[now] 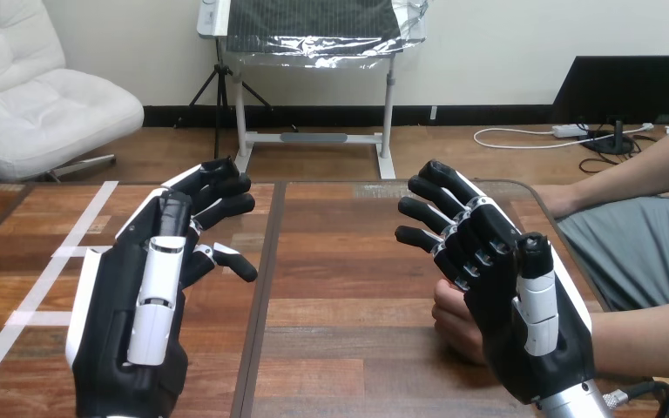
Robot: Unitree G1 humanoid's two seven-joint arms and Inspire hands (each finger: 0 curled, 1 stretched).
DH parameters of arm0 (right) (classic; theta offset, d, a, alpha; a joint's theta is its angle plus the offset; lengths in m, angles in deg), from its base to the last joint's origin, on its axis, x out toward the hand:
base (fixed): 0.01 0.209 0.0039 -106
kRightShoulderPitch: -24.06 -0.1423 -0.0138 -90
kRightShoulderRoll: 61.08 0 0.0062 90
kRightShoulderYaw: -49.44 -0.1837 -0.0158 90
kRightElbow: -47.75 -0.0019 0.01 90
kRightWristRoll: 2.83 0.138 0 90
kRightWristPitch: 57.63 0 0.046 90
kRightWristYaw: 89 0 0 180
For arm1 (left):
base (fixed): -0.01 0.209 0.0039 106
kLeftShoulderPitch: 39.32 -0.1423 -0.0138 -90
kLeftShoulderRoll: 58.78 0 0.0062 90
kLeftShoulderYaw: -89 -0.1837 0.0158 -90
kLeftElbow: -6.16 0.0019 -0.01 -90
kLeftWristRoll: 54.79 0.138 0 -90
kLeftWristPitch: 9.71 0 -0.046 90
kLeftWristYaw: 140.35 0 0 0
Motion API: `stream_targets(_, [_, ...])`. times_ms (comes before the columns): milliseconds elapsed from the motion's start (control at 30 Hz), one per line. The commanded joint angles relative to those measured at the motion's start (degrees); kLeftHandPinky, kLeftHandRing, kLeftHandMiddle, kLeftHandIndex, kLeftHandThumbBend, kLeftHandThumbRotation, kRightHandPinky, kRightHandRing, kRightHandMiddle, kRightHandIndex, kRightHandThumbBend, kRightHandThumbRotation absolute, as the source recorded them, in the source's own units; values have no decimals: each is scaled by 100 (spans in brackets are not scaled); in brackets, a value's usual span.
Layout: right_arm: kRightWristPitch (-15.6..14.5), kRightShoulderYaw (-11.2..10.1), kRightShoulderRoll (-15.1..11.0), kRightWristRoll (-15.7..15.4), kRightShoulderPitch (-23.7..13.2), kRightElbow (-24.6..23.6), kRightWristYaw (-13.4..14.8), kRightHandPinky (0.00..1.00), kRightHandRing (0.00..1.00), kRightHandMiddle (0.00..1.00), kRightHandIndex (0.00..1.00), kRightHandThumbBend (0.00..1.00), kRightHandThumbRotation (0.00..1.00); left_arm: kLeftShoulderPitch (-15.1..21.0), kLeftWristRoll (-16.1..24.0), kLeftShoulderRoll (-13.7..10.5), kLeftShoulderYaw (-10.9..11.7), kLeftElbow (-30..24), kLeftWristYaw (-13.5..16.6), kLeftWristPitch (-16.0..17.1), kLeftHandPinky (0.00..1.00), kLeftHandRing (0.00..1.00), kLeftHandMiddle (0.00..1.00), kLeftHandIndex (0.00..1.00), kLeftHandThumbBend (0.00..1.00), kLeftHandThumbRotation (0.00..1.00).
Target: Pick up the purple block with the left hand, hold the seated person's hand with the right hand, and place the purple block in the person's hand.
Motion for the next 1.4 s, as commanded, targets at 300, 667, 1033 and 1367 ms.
stream_targets(300, [70,-49,4,60,-282,-187,-75,82,88,89,88,86,88,275,76,129,70,-49,-1,167,34,76,76,74,42,87])
stream_targets(667, [74,-51,20,31,-263,-209,-43,81,87,89,88,87,88,271,193,70,72,-57,-29,145,8,87,87,87,46,86])
stream_targets(1033, [71,-56,9,26,-263,-212,-43,82,88,89,88,86,88,244,3,6,59,-134,-154,-92,1,99,99,99,53,87])
stream_targets(1367, [59,-69,-5,70,-275,-183,-81,82,88,89,88,86,88,259,2,-19,98,-112,-213,-192,0,100,100,100,60,88])
